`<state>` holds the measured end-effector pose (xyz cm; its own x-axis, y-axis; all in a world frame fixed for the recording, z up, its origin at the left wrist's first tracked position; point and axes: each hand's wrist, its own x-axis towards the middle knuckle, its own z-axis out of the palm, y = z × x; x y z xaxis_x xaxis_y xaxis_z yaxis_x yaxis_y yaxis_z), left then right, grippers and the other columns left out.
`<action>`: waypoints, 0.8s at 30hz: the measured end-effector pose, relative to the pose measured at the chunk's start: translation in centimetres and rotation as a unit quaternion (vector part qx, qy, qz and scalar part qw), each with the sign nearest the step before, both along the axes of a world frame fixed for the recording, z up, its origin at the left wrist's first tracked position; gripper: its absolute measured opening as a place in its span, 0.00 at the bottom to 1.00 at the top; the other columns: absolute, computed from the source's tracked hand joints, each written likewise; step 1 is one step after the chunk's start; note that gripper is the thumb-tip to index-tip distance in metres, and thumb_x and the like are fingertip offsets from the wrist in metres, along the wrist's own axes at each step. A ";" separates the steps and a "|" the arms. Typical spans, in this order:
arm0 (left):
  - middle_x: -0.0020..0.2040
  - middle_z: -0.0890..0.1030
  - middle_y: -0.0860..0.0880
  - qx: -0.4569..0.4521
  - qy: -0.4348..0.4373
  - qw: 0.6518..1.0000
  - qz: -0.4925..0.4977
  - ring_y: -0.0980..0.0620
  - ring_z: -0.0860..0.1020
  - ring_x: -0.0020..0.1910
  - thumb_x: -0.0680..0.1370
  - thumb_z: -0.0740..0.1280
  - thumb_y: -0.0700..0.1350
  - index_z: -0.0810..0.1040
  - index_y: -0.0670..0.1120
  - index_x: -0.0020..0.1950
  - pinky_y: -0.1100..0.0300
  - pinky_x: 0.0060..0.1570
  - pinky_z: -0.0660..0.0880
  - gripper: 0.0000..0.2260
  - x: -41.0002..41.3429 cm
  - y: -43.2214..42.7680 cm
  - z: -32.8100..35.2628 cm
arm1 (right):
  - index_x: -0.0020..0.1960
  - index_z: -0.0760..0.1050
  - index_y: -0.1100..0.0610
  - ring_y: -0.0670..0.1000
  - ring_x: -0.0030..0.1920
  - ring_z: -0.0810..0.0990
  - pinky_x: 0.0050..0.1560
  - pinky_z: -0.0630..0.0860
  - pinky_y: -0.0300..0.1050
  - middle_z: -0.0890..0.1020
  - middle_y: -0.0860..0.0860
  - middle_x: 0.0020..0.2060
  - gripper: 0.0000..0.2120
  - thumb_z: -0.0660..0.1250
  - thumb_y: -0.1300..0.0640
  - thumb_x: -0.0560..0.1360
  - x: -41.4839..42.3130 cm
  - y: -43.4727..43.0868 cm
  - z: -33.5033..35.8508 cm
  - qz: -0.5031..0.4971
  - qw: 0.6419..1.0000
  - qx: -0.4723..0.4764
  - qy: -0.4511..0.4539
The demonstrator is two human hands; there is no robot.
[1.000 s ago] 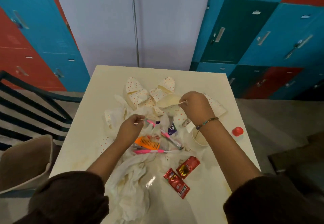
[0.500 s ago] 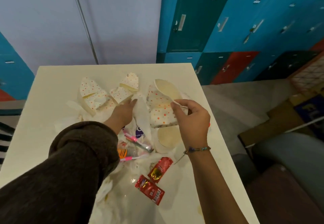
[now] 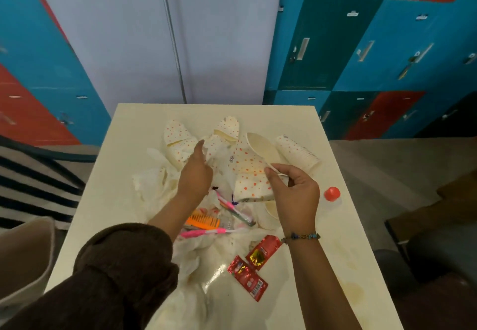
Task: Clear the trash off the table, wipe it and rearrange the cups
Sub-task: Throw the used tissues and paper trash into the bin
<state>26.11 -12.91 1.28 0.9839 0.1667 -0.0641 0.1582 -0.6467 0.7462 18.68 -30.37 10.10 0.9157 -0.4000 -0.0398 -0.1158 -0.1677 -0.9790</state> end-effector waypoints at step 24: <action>0.64 0.74 0.42 -0.203 0.085 0.868 0.445 0.42 0.74 0.61 0.77 0.64 0.39 0.66 0.47 0.69 0.54 0.48 0.73 0.21 -22.8 37.8 -1.6 | 0.50 0.82 0.57 0.46 0.45 0.77 0.50 0.77 0.43 0.80 0.44 0.40 0.08 0.71 0.58 0.72 -7.4 36.4 -5.6 0.262 0.956 -0.083 0.099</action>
<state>3.28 24.91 -0.27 0.4470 0.7862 -0.4267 0.5899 0.0996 0.8013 11.24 6.07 4.50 0.9734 0.0957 -0.2080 -0.1528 -0.4052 -0.9013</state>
